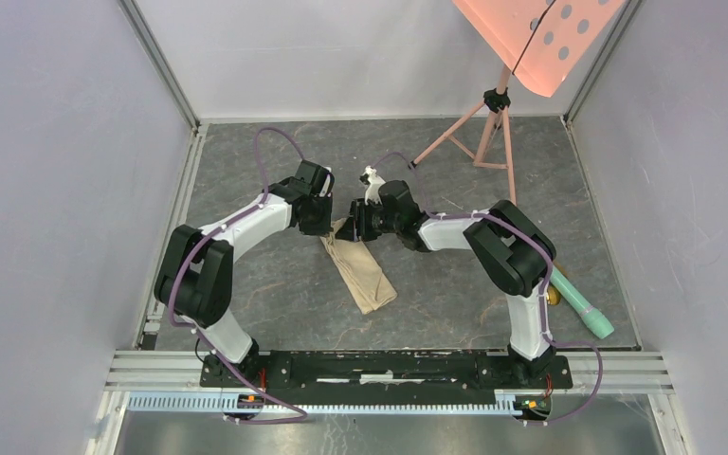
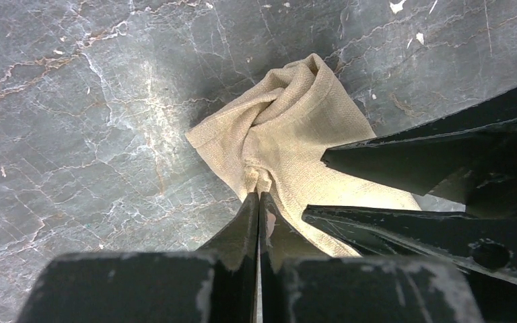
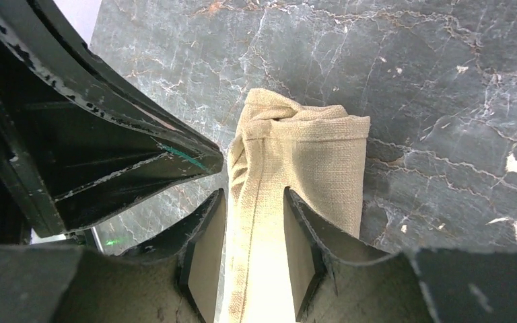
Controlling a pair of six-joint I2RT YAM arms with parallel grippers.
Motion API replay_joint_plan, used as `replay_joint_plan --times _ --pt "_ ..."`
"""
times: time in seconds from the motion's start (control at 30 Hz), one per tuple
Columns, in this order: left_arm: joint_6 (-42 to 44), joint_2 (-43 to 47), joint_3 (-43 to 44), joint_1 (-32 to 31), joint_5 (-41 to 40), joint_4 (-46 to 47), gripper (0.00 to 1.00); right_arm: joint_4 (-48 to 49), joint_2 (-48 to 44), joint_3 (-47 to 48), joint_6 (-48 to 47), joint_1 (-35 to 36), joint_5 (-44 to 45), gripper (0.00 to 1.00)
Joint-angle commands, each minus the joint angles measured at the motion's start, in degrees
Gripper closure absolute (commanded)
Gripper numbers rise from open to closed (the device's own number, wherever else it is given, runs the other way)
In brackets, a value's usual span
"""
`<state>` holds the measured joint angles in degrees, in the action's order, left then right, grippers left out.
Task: Fold the napkin into a case and place the utensils inside
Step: Insert the folded napkin into the top corner of the smaller rectangle at the center of the board.
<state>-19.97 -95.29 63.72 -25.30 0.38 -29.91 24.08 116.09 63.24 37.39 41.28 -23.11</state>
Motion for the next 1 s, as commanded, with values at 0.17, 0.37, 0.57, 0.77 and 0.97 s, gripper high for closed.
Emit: replay_joint_plan --times 0.17,0.37,0.57,0.77,0.97 --pt "0.1 0.4 1.0 0.2 -0.2 -0.3 0.95 2.6 1.1 2.5 -0.1 -0.4 -3.2 0.73" --pt "0.5 -3.0 2.6 0.2 -1.8 -2.3 0.82 2.9 3.1 4.7 0.9 -0.3 -3.0 0.77" --pt "1.1 -5.1 4.5 0.2 -3.2 -2.5 0.81 2.7 3.8 5.5 1.0 0.1 -3.0 0.77" --pt "1.5 -4.8 4.4 0.3 -5.9 -3.0 0.80 2.6 3.9 5.6 0.8 0.3 -2.9 0.76" --pt "1.6 -6.4 5.5 0.2 -6.7 -3.2 0.76 2.3 4.6 6.0 0.8 0.6 -2.8 0.75"
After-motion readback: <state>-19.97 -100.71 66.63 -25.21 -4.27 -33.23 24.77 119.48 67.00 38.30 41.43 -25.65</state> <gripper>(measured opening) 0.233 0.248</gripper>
